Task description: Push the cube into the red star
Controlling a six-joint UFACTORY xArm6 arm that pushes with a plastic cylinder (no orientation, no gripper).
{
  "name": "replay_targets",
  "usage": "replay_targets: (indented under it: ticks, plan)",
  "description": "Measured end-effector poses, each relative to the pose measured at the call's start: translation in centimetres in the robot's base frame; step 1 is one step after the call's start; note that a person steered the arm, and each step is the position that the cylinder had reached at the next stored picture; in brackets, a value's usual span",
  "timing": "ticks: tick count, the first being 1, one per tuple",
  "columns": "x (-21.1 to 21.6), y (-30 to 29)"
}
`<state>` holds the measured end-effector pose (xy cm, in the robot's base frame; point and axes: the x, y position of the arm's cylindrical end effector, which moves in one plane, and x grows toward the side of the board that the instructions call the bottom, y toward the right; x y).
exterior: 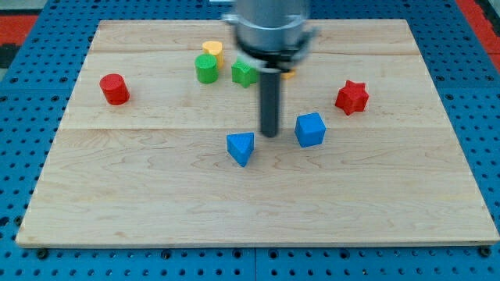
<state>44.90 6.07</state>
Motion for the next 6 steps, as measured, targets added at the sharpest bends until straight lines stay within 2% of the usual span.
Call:
replay_targets:
  ticks: [1, 2, 3, 5, 6]
  plan:
    - [-0.8, 6.2]
    - [1.5, 3.8]
    - [3.6, 4.7]
    - [0.3, 8.8]
    - [4.4, 6.7]
